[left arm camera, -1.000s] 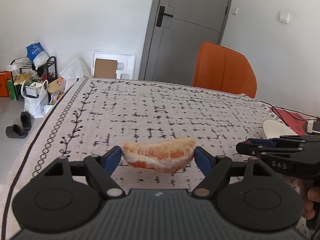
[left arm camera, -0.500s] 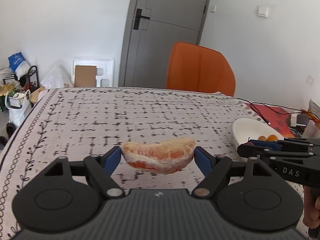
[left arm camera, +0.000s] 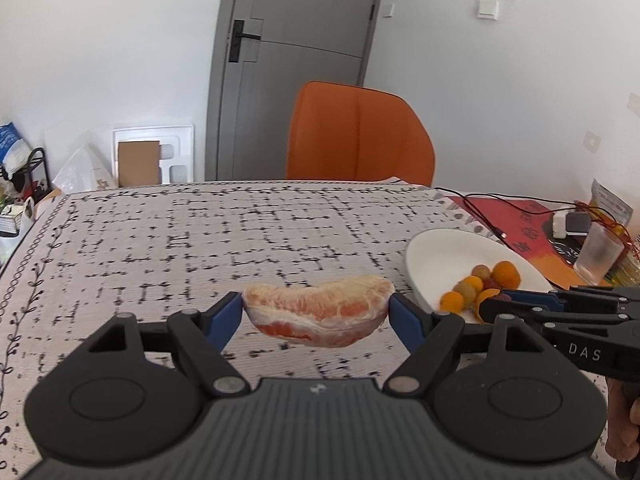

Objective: Organize fruits
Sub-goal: 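Carry the pomelo segment and dark red fruit into the white bowl and open both tools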

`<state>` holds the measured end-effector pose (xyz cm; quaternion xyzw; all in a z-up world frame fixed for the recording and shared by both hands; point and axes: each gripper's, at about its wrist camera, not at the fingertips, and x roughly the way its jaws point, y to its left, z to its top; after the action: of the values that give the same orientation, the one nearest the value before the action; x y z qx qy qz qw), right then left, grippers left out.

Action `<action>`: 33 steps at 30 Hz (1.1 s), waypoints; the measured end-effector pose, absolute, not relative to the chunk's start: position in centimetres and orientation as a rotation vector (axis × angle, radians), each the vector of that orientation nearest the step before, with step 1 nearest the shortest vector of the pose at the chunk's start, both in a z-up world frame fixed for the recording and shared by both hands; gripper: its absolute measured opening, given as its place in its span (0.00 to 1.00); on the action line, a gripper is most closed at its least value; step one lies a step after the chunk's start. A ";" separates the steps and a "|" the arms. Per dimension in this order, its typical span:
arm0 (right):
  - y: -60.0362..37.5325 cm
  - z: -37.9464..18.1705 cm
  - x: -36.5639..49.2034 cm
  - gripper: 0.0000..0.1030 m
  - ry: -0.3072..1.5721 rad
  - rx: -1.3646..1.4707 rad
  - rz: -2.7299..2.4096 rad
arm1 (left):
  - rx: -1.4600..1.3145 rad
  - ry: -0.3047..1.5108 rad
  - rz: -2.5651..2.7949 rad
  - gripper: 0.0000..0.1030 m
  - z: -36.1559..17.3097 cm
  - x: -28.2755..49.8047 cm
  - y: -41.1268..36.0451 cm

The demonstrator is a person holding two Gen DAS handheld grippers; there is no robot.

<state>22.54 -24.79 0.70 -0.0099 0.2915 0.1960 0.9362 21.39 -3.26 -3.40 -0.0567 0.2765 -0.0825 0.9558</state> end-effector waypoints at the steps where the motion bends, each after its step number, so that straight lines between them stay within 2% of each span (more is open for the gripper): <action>1: -25.2 0.7 22.5 0.23 0.595 -0.016 0.393 | -0.112 0.561 -0.173 0.76 -3.4 21.4 -3.6; 23: -33.3 -0.3 22.0 0.23 0.588 0.043 0.208 | -0.049 0.574 -0.304 0.76 -3.6 22.7 -10.2; 26: -33.9 -0.3 22.2 0.29 0.567 0.052 0.191 | -0.036 0.579 -0.316 0.76 -3.7 22.9 -11.0; 33: -34.9 -0.1 21.6 0.29 0.558 0.073 0.199 | -0.003 0.590 -0.348 0.76 -3.7 23.3 -13.0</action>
<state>21.59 -34.89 -0.11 0.0361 0.2748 0.0982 0.9558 23.26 -13.04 -3.73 -0.0013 0.2894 -0.1706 0.9419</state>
